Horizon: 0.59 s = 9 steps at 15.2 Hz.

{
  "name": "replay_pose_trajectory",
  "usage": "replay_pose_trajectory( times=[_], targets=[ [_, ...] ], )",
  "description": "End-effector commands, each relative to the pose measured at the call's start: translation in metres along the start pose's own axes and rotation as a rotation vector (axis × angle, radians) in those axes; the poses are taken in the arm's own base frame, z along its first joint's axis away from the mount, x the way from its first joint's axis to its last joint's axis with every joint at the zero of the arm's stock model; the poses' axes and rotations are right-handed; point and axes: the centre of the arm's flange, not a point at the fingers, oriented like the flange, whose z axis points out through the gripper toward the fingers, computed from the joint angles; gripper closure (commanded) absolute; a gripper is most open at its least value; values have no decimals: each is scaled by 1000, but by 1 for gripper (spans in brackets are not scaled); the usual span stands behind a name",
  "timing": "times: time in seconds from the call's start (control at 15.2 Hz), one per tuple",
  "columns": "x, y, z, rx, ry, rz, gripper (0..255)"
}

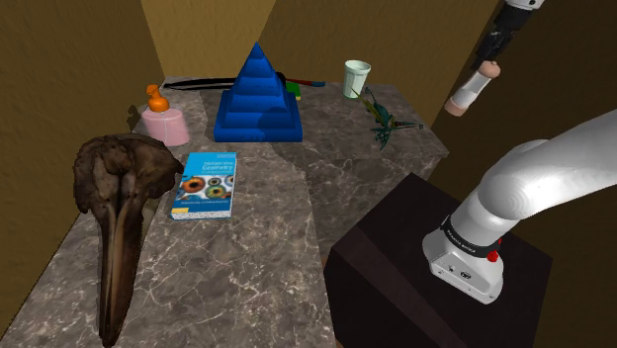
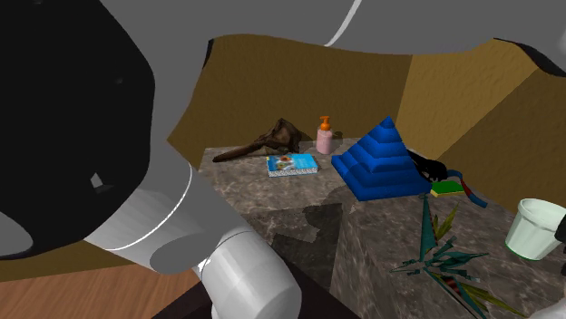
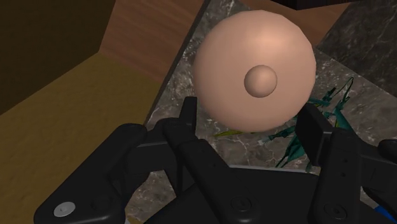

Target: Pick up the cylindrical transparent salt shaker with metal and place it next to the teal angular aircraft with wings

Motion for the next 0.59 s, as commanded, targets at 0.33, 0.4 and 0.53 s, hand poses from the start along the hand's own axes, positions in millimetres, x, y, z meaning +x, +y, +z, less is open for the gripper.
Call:
replay_pose_trajectory(
  times=[0.33,0.4,0.53],
  targets=[
    [-2,0,37,0,0,0,255],
    [-3,1,42,0,0,0,255],
    [-3,1,52,0,0,0,255]
  ],
)
